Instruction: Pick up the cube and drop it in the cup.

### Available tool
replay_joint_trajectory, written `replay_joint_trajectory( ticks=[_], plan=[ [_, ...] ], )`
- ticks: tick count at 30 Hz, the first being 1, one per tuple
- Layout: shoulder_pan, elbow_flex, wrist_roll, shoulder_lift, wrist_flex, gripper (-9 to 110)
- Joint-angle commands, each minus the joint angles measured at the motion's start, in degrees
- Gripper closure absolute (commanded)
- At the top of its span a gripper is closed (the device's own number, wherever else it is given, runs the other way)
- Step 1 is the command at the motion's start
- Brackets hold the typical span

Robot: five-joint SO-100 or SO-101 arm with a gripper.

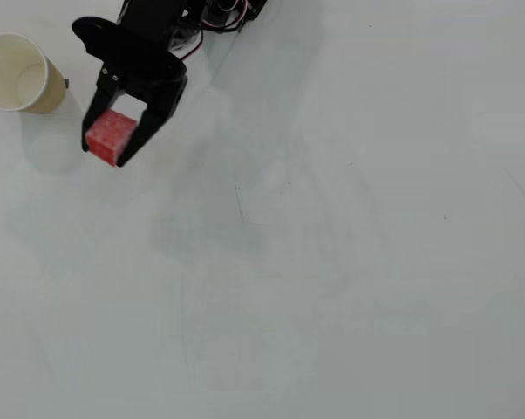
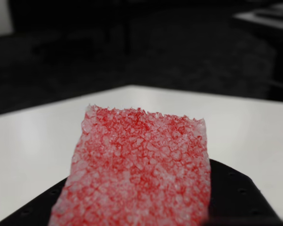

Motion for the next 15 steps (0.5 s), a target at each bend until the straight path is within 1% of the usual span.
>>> replay_joint_trajectory(
  ticks=[1,15],
  plan=[
    [3.08,-1.67,0.0,2.99,0.35,91],
    [13.62,-2.29,-0.09,5.45,0.44,91]
  ],
)
